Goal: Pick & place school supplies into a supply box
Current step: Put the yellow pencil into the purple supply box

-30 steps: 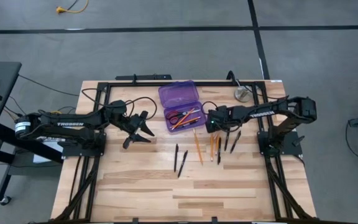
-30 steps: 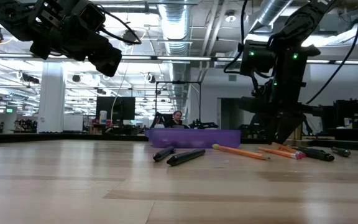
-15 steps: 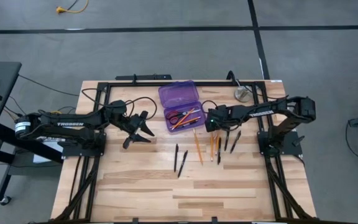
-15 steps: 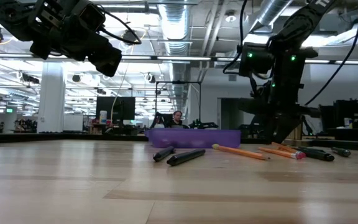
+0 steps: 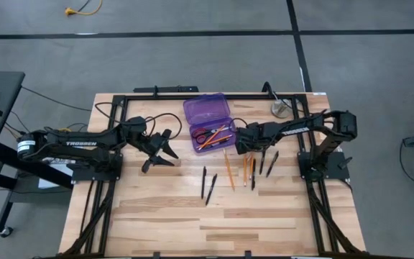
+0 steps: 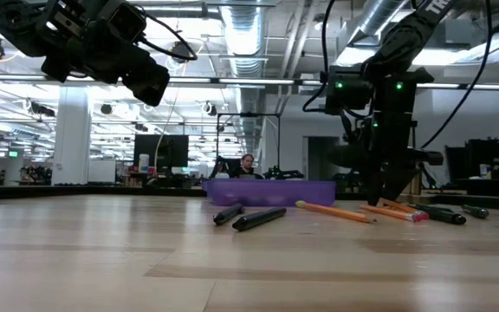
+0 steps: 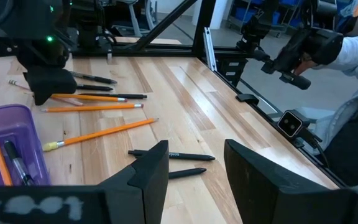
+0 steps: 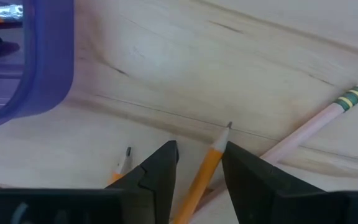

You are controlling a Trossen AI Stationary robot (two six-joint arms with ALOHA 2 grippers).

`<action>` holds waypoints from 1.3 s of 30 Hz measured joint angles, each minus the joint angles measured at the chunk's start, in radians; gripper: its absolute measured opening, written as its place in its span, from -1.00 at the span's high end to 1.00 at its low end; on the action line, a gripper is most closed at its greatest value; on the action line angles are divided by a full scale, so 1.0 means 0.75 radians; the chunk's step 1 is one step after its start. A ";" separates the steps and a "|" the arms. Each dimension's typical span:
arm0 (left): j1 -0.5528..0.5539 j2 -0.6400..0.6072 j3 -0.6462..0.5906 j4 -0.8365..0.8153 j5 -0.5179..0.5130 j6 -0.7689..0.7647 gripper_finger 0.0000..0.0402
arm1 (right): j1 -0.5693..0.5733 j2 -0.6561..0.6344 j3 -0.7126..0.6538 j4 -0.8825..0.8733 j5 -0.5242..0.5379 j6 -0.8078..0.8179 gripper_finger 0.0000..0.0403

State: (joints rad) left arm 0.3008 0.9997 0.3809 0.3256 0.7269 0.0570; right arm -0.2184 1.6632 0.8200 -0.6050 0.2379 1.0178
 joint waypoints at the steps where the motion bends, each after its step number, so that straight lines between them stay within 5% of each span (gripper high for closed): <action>1: 0.000 0.000 0.000 0.000 0.000 0.000 0.28 | 0.000 -0.006 0.000 -0.001 -0.001 0.001 0.38; 28: 0.001 0.000 0.000 -0.003 0.000 0.002 0.28 | 0.003 -0.018 0.002 0.011 -0.037 -0.009 0.95; 39: 0.001 0.000 0.000 -0.004 0.000 0.002 0.28 | -0.002 -0.022 0.005 0.020 -0.128 -0.010 0.95</action>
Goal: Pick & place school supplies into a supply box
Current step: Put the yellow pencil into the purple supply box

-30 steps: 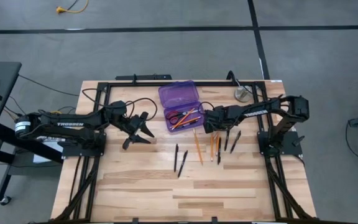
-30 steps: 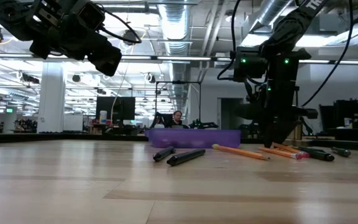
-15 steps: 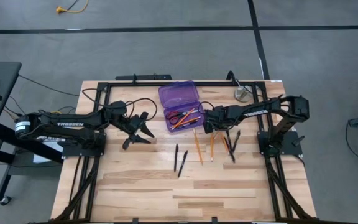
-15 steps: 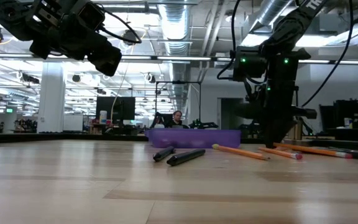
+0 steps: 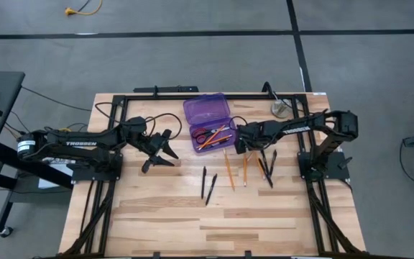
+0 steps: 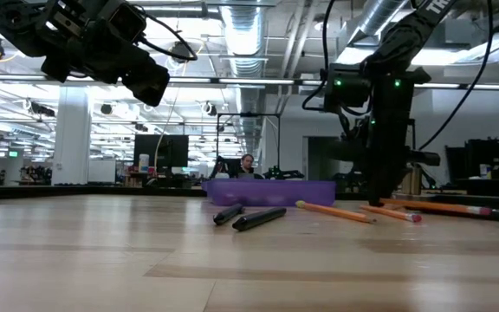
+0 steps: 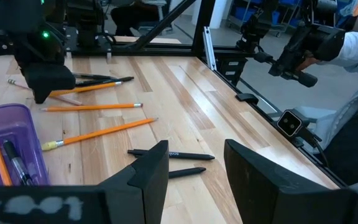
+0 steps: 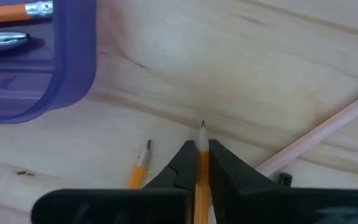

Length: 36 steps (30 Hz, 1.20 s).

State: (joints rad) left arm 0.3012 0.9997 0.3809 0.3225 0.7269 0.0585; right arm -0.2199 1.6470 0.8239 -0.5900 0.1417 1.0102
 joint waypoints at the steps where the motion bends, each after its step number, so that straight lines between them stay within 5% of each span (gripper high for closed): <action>1: 0.000 0.000 0.000 0.000 0.000 0.000 0.28 | 0.000 0.000 0.003 -0.002 -0.008 0.000 0.97; 10: 0.000 0.000 0.000 -0.006 0.000 0.000 0.28 | 0.002 0.005 0.149 -0.111 -0.091 -0.093 0.92; 20: 0.000 0.000 0.000 -0.012 0.000 -0.012 0.28 | -0.036 0.004 0.422 -0.364 0.066 -0.263 0.94; 29: -0.030 0.000 0.000 -0.022 -0.002 -0.083 0.28 | -0.075 0.003 0.657 -0.286 0.122 -0.685 0.98; 36: -0.107 -0.002 0.000 0.223 0.000 -0.225 0.28 | -0.148 0.053 0.748 -0.119 -0.027 -1.015 0.97</action>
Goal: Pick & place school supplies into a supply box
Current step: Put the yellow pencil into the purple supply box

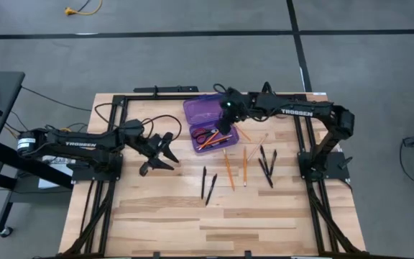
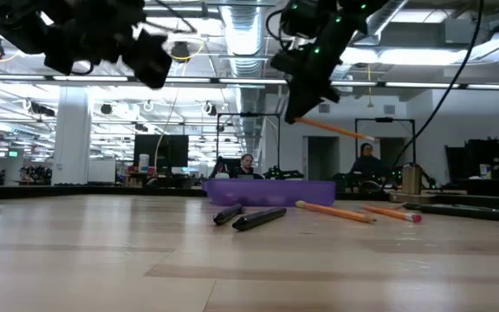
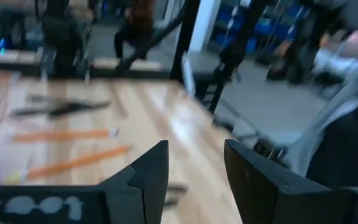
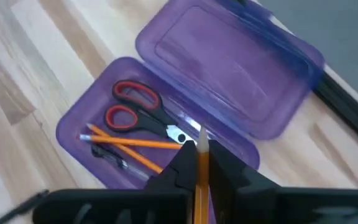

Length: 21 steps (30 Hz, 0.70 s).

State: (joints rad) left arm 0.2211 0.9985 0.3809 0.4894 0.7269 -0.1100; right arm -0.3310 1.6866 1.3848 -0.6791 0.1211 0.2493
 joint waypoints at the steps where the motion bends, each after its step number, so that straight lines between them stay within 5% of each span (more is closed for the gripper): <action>1: -0.010 0.000 0.000 0.052 0.000 -0.034 0.28 | -0.009 0.025 0.018 0.008 -0.019 -0.043 0.97; 11: -0.071 -0.001 0.000 0.141 -0.139 -0.147 0.28 | -0.021 0.336 0.338 0.009 -0.134 -0.437 0.96; 21: -0.158 -0.001 0.000 0.150 -0.253 -0.180 0.28 | 0.006 0.575 0.521 -0.025 -0.223 -0.591 0.95</action>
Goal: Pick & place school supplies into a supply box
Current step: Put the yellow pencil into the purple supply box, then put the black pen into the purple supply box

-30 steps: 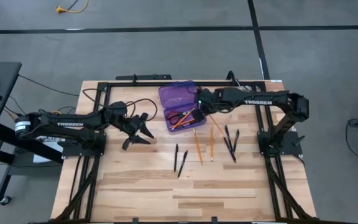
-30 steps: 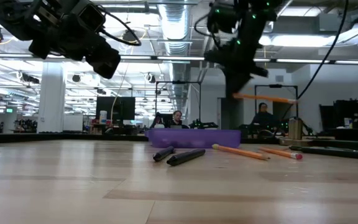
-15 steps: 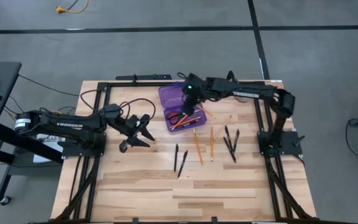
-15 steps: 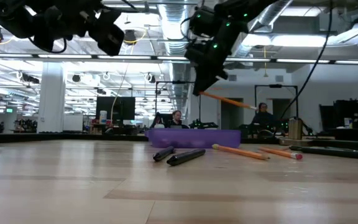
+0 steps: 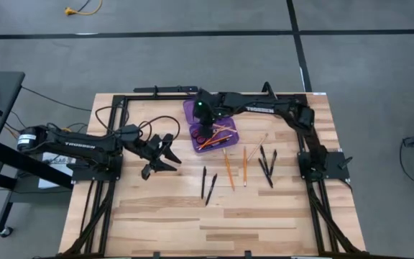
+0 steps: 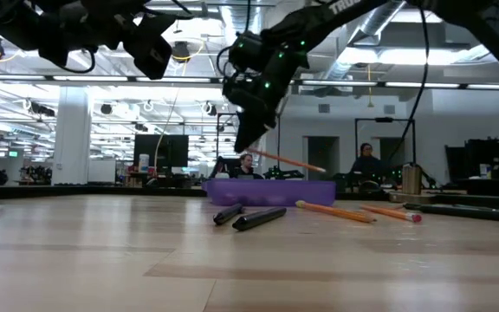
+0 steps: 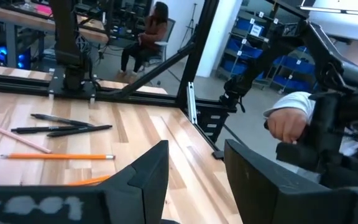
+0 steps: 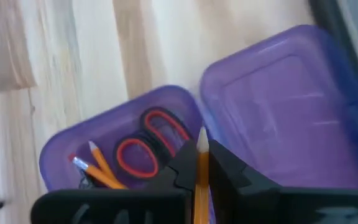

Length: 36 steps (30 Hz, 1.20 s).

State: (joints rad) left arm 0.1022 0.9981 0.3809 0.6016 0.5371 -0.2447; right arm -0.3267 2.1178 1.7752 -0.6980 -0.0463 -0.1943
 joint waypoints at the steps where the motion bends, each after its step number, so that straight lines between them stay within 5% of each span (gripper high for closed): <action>1: -0.004 0.000 0.000 0.000 -0.003 0.000 0.28 | 0.002 0.012 0.001 0.002 -0.010 0.001 0.95; 9: -0.015 0.000 0.000 -0.002 -0.001 0.001 0.28 | 0.046 0.067 0.001 -0.046 -0.009 0.011 0.91; 21: -0.015 0.000 0.000 -0.012 0.000 0.002 0.28 | 0.060 0.053 0.011 -0.081 0.100 0.014 0.58; 31: -0.015 0.000 0.000 -0.107 -0.004 0.108 0.28 | 0.061 -0.006 0.241 -0.430 0.206 0.110 0.41; 36: -0.014 0.001 0.000 -0.205 -0.137 0.188 0.28 | 0.058 -0.144 0.255 -0.674 0.248 0.250 0.41</action>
State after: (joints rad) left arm 0.0917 0.9985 0.3809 0.4481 0.4343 -0.1034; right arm -0.2832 2.0098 1.9665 -1.2033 0.1400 -0.0071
